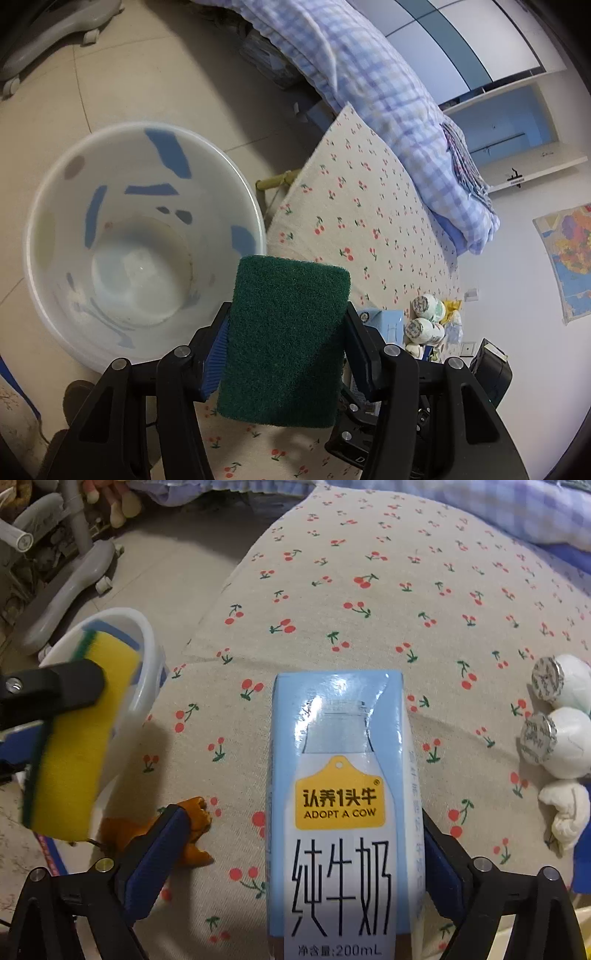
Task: Collect trash
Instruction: 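Carry the sponge with the left tool and the milk carton with the right tool toward the wastebasket, then open the left tool over the wastebasket while the right tool drops the milk carton in, then grasp the orange peel with the left tool while the right tool grasps the pecan bag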
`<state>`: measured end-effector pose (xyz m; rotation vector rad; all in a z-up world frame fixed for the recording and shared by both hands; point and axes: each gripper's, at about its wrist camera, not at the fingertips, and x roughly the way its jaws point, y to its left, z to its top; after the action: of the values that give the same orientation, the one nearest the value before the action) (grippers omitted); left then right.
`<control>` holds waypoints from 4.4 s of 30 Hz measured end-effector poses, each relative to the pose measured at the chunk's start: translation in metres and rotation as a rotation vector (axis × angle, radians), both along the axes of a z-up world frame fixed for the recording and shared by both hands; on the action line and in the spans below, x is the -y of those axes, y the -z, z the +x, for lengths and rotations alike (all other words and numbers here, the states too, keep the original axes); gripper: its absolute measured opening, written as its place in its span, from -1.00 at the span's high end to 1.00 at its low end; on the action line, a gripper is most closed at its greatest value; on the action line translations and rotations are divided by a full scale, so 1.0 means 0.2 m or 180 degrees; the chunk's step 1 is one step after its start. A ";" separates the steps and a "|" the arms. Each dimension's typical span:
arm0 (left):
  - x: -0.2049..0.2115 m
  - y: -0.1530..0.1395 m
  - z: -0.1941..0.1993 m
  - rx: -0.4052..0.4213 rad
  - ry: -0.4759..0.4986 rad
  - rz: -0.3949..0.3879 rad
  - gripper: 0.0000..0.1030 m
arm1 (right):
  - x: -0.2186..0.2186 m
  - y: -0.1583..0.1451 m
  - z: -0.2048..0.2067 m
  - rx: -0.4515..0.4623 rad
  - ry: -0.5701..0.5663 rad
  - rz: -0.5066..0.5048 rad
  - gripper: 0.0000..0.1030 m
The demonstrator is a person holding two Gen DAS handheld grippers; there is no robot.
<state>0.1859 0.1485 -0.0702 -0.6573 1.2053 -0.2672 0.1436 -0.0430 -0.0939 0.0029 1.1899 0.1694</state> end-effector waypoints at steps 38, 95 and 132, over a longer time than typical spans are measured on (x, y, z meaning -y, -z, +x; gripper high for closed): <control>-0.49 -0.24 -0.18 0.0467 -0.0270 0.1906 -0.95 | -0.08 -0.33 0.08 0.0150 -0.0095 0.0729 -0.15; 0.47 -0.08 -0.21 0.0236 0.1435 0.1509 -0.39 | 0.87 -0.36 -0.31 0.0122 0.0431 0.0524 -0.53; 0.69 -0.16 -0.19 0.0174 0.1327 0.1293 0.54 | 1.13 -0.19 -0.17 -0.0144 0.1048 0.0421 -0.53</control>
<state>0.1486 0.0104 -0.0392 -0.0414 1.2892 -0.3715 0.1095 -0.2688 -0.0554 0.3185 1.2043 -0.0423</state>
